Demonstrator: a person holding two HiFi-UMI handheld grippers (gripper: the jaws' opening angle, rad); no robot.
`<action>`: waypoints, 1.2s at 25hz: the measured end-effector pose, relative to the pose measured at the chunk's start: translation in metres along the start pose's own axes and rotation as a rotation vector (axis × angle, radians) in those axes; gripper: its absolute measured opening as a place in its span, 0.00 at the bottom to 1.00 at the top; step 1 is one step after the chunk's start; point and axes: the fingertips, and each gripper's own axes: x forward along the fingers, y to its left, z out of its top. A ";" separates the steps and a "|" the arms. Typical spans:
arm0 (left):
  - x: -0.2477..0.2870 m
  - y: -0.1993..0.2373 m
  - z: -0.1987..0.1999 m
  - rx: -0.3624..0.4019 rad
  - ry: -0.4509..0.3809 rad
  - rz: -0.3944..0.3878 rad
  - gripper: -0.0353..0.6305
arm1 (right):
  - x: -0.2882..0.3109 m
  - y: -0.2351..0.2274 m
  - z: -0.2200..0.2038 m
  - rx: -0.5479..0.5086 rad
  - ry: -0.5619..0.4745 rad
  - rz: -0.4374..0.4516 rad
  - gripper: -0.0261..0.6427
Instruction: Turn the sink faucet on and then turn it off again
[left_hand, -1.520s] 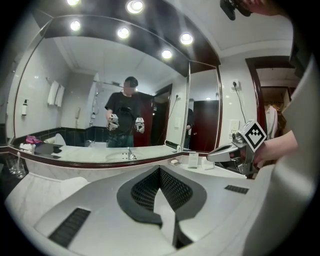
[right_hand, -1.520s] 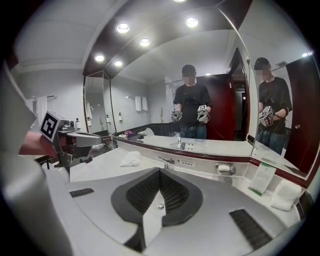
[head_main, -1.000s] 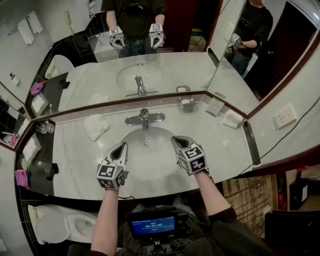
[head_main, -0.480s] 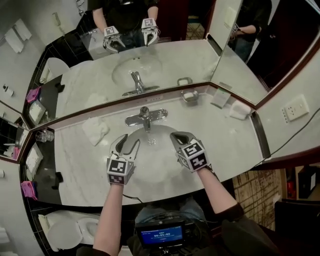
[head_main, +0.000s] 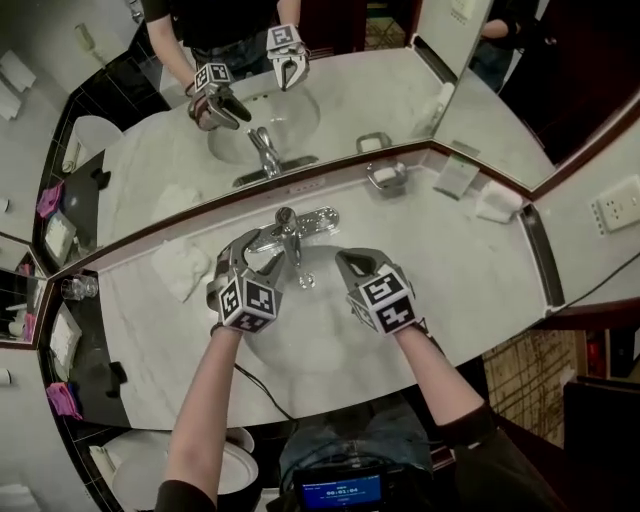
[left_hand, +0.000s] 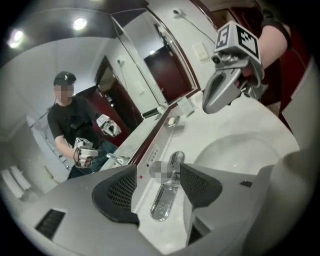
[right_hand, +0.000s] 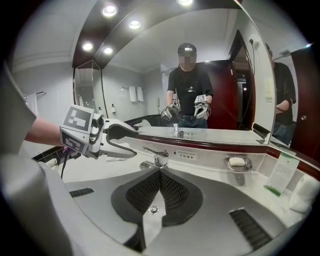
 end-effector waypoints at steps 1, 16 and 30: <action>0.009 0.001 -0.002 0.043 0.008 -0.004 0.45 | 0.005 -0.003 -0.001 0.001 0.002 -0.003 0.07; 0.065 0.000 -0.004 0.476 0.008 0.019 0.22 | 0.042 -0.014 -0.025 0.034 0.012 -0.024 0.07; 0.063 -0.005 -0.006 0.490 -0.056 0.078 0.15 | 0.038 -0.002 -0.036 0.055 0.020 -0.025 0.07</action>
